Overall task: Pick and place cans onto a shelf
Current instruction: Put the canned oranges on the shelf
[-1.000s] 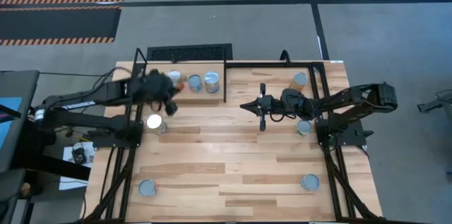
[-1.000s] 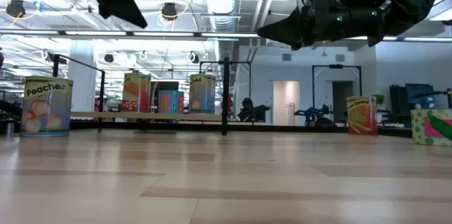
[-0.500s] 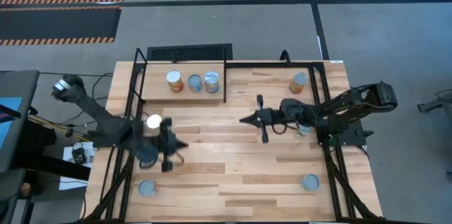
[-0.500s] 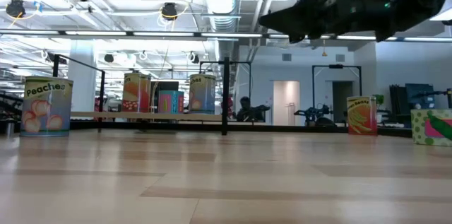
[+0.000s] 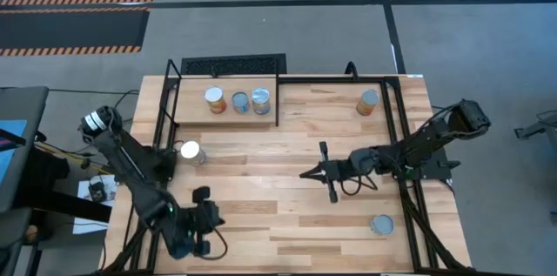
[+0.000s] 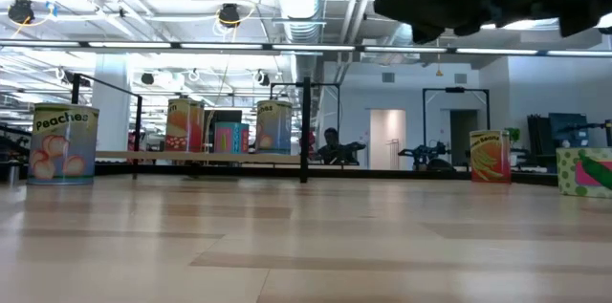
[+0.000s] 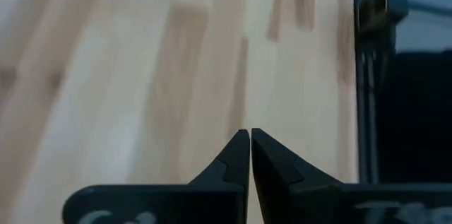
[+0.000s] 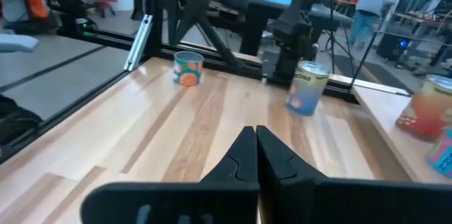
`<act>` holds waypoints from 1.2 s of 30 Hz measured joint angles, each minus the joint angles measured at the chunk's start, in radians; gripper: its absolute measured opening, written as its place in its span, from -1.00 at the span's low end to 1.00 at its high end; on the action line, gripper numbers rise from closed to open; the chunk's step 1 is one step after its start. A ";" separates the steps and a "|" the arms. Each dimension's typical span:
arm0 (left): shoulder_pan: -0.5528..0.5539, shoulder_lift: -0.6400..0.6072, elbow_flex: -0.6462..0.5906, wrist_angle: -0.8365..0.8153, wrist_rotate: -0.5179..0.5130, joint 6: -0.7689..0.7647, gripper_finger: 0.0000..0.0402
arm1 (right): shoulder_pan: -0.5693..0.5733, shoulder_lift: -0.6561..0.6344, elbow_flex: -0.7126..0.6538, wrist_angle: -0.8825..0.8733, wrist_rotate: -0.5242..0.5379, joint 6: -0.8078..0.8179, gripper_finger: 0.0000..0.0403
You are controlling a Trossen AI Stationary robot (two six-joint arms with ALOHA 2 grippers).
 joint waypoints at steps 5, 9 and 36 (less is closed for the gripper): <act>-0.057 0.108 0.152 -0.239 0.128 -0.223 -0.99 | 0.034 0.000 0.000 -0.014 0.019 0.001 -0.98; -0.089 0.182 0.239 -0.395 0.254 -0.429 -0.98 | 0.039 0.000 0.000 -0.014 0.020 0.001 -0.97; -0.120 0.255 0.090 -0.315 0.439 -0.673 -0.38 | 0.039 0.000 0.000 -0.024 0.020 0.012 -0.97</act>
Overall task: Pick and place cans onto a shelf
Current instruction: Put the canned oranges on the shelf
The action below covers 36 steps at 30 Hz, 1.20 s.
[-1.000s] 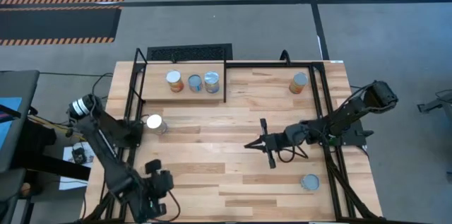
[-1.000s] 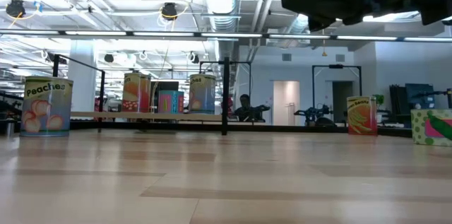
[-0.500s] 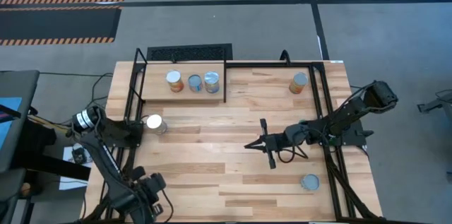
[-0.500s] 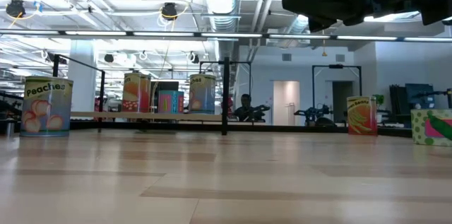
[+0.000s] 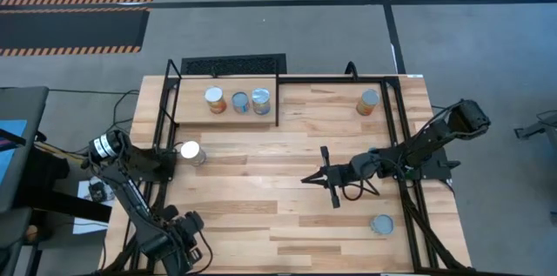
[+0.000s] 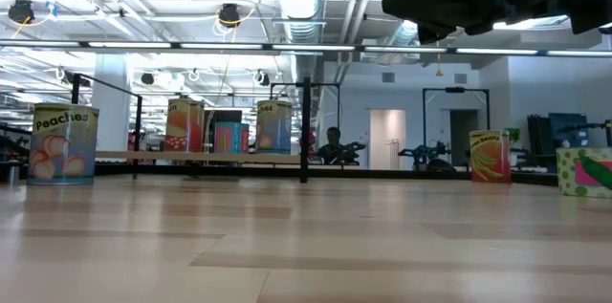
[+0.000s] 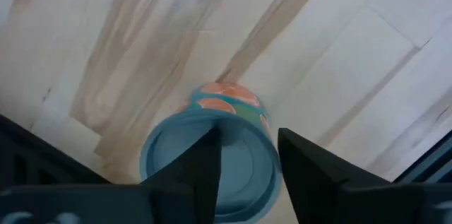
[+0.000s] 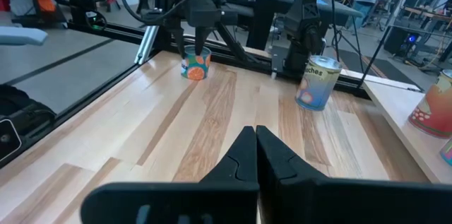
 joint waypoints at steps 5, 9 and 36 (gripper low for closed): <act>0.001 -0.013 -0.003 -0.019 -0.020 0.078 -0.74 | 0.000 0.000 0.000 -0.001 0.000 0.000 -0.97; 0.034 -0.052 -0.003 -0.016 -0.096 0.168 -0.96 | 0.000 0.000 0.000 -0.002 0.000 0.006 -0.97; 1.130 -0.555 -0.002 -0.338 -0.257 1.366 -1.00 | 0.000 0.000 0.000 -0.025 0.000 0.008 -0.97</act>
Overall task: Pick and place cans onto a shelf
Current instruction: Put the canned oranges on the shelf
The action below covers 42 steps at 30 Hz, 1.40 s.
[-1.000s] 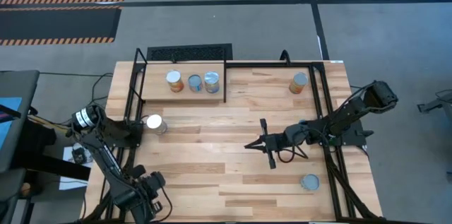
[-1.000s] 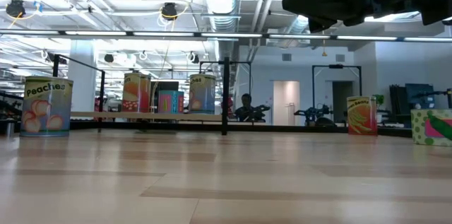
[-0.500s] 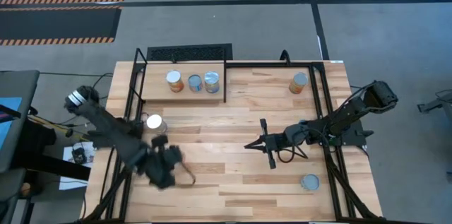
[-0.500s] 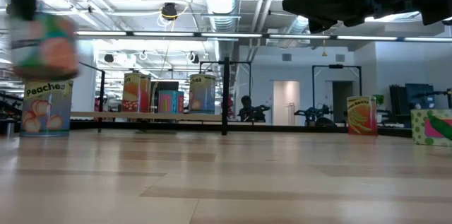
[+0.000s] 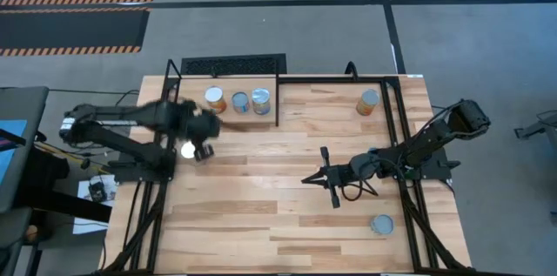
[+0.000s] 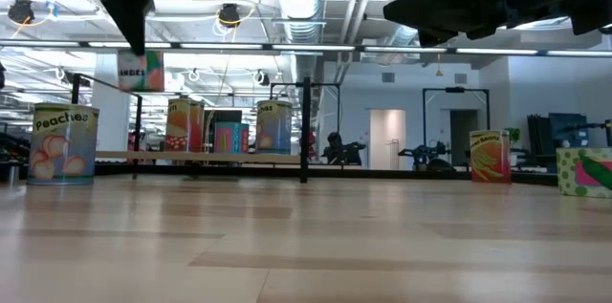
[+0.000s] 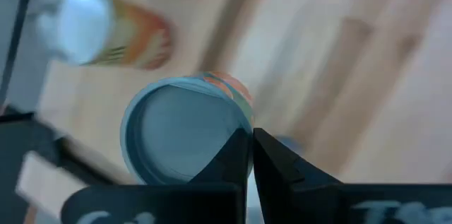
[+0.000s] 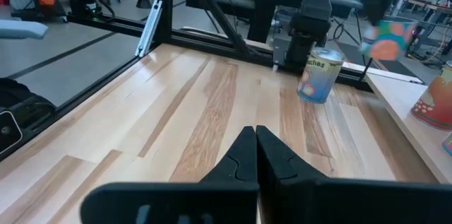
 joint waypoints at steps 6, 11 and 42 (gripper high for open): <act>0.304 0.003 -0.041 0.027 0.031 0.199 -1.00 | 0.004 0.000 0.000 0.000 0.000 0.000 -0.97; 0.476 0.001 -0.132 0.086 0.077 0.289 -1.00 | 0.004 0.000 0.000 -0.008 0.000 0.000 -0.97; 0.761 0.120 -0.195 0.329 0.197 0.385 -1.00 | 0.004 0.000 0.000 -0.010 0.000 0.000 -0.97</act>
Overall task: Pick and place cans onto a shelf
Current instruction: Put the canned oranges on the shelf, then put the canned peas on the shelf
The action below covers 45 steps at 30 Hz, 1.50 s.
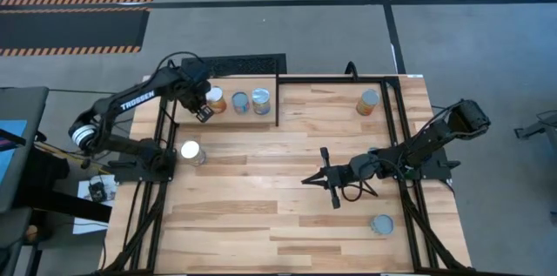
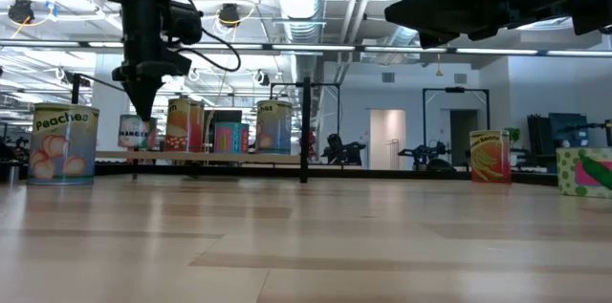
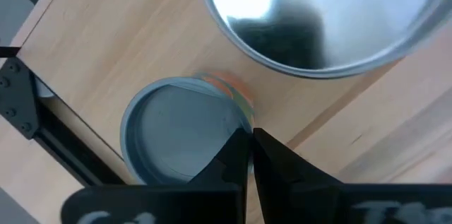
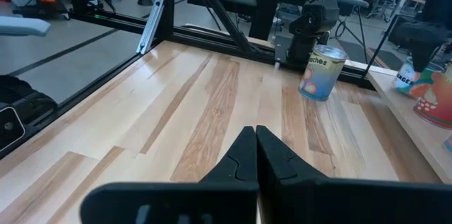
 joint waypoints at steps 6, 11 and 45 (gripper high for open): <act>0.022 0.000 0.000 0.001 -0.013 -0.007 -1.00 | 0.000 0.000 0.000 -0.002 0.000 0.000 -0.97; 0.036 0.000 0.000 0.001 0.013 -0.007 -1.00 | 0.000 0.000 0.000 -0.003 0.000 0.000 -0.97; 0.040 -0.068 0.069 -0.068 0.001 0.020 -0.93 | 0.000 0.000 0.000 -0.004 0.000 0.000 -0.97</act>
